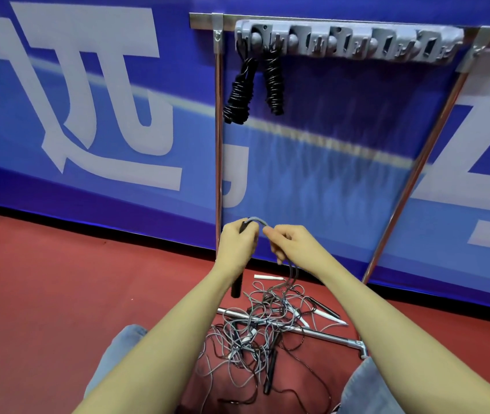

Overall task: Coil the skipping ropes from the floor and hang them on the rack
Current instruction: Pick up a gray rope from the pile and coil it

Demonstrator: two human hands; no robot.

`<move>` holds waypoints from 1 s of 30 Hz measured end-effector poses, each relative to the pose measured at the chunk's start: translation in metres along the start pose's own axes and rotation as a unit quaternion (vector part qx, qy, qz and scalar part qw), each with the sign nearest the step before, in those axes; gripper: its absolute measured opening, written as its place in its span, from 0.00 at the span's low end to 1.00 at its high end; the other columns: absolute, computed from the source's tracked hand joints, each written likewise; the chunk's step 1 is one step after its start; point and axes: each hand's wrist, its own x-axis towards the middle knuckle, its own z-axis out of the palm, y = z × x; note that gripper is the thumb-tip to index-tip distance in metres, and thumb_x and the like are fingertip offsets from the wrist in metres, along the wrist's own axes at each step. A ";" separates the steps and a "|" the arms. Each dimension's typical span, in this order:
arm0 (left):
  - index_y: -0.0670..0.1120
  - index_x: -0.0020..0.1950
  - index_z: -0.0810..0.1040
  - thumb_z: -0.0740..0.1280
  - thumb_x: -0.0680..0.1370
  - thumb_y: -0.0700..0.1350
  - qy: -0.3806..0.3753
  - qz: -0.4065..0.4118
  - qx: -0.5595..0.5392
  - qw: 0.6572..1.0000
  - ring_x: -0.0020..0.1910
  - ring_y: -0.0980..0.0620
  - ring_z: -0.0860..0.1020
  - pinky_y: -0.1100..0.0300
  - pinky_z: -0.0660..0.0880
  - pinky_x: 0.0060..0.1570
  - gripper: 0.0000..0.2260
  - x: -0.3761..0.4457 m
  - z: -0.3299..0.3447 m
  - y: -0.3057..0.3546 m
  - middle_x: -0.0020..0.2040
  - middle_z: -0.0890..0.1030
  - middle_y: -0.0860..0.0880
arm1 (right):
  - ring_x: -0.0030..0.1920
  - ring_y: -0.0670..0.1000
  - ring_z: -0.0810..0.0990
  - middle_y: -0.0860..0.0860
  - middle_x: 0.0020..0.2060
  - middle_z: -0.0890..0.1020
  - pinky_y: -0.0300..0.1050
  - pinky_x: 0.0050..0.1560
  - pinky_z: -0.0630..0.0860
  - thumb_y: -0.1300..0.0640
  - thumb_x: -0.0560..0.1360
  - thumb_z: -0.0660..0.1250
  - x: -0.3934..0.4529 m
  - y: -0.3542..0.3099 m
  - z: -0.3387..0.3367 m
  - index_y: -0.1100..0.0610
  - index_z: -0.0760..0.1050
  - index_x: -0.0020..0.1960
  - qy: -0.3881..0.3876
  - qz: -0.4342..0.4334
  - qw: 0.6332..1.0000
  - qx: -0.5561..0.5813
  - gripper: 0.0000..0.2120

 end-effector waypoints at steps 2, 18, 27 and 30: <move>0.46 0.29 0.64 0.58 0.71 0.40 0.020 -0.025 -0.118 0.992 0.22 0.54 0.55 0.59 0.51 0.28 0.11 -0.001 0.000 0.004 0.22 0.59 0.52 | 0.28 0.51 0.73 0.51 0.24 0.72 0.43 0.37 0.70 0.42 0.79 0.58 -0.004 0.009 0.004 0.55 0.70 0.33 -0.013 0.024 1.000 0.004 0.23; 0.47 0.21 0.64 0.62 0.74 0.36 0.085 -0.021 -0.305 0.948 0.24 0.52 0.65 0.58 0.65 0.33 0.21 0.004 0.022 0.051 0.21 0.65 0.50 | 0.55 0.63 0.73 0.61 0.55 0.76 0.49 0.43 0.64 0.57 0.82 0.43 0.002 -0.012 0.030 0.59 0.59 0.72 0.135 0.154 0.967 -0.154 0.19; 0.44 0.32 0.67 0.62 0.77 0.40 0.081 -0.102 -0.452 0.882 0.22 0.54 0.67 0.63 0.68 0.26 0.13 0.007 0.010 0.039 0.24 0.69 0.50 | 0.44 0.63 0.81 0.61 0.50 0.79 0.56 0.51 0.78 0.41 0.80 0.45 0.003 -0.019 0.025 0.61 0.69 0.43 0.217 0.235 0.946 -0.047 0.26; 0.36 0.50 0.74 0.69 0.76 0.46 0.097 -0.077 -0.324 0.938 0.33 0.52 0.76 0.60 0.73 0.38 0.13 0.009 0.004 0.027 0.34 0.76 0.49 | 0.49 0.64 0.80 0.64 0.52 0.80 0.57 0.55 0.76 0.45 0.81 0.45 0.006 -0.020 0.013 0.61 0.71 0.45 0.222 0.230 0.945 -0.068 0.24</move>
